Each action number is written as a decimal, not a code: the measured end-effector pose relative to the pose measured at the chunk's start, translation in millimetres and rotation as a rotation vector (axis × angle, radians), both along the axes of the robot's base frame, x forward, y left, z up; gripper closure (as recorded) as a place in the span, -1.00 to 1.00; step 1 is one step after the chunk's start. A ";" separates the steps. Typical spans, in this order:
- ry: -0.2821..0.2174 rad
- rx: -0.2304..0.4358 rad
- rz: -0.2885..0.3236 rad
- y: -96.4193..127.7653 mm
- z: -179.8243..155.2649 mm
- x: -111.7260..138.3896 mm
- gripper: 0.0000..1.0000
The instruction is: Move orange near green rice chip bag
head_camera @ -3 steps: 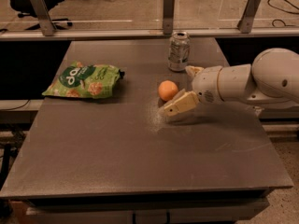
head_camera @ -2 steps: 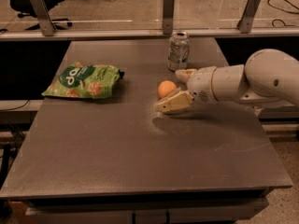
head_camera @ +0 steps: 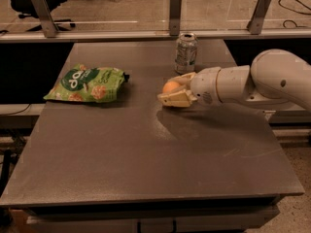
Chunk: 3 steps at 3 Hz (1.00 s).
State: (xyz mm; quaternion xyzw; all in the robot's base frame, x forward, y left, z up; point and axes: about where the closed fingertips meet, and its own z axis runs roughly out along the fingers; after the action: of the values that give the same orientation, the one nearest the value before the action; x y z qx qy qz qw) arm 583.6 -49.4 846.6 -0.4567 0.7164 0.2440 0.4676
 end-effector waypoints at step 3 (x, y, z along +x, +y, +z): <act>-0.003 0.111 0.206 104.4 14.6 -15.3 0.66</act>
Offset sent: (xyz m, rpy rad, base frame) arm -0.0168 0.1206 0.0231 0.1414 -0.0281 0.2386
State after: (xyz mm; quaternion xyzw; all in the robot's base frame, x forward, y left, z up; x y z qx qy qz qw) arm 568.3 55.0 861.2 -0.5017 0.6504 0.3294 0.4656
